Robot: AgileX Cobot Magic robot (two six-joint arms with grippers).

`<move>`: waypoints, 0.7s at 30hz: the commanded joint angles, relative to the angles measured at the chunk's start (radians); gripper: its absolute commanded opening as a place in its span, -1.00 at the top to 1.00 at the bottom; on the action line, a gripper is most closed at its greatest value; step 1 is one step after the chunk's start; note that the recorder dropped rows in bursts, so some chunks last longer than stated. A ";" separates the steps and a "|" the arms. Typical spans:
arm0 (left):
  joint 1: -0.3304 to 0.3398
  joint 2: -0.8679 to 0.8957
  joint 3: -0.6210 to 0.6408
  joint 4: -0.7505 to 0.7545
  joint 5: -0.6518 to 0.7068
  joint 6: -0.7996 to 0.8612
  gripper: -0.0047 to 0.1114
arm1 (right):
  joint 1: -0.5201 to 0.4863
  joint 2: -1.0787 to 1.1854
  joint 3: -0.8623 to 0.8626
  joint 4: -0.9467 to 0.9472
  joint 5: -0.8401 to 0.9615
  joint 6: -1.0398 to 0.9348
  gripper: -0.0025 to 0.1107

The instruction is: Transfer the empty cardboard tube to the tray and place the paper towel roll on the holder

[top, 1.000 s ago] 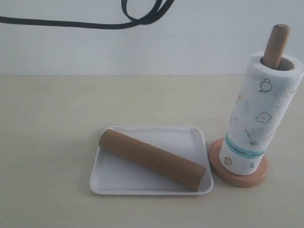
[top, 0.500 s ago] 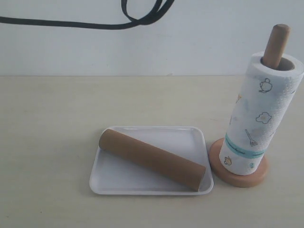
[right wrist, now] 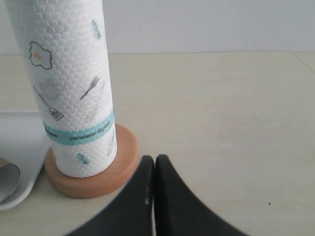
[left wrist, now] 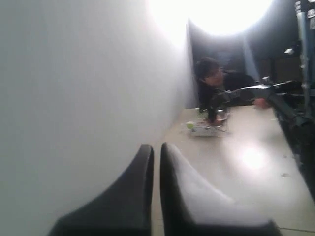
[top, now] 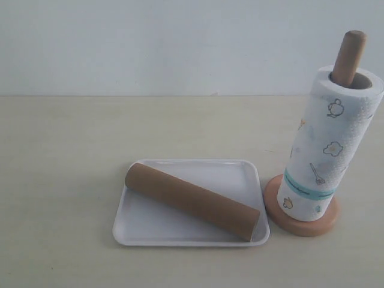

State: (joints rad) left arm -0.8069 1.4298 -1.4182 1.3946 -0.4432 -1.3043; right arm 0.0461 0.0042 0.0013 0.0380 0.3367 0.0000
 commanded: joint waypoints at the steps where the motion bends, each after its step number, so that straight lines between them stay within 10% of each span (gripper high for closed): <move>1: 0.000 -0.209 0.186 0.014 0.299 -0.015 0.84 | -0.006 -0.004 -0.001 0.003 -0.002 0.000 0.96; 6: 0.057 -0.455 0.418 -0.058 0.632 -0.019 0.84 | -0.006 -0.004 -0.001 0.003 -0.002 0.000 0.96; 15: 0.499 -0.872 0.817 -0.063 0.520 -0.335 0.84 | -0.006 -0.004 -0.001 0.003 -0.002 0.000 0.96; 21: 0.617 -1.131 0.943 -0.063 0.522 -0.461 0.84 | -0.006 -0.004 -0.001 0.003 -0.002 0.000 0.96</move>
State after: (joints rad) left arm -0.2215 0.3906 -0.5073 1.3364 0.0962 -1.7172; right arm 0.0461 0.0042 0.0013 0.0380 0.3367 0.0000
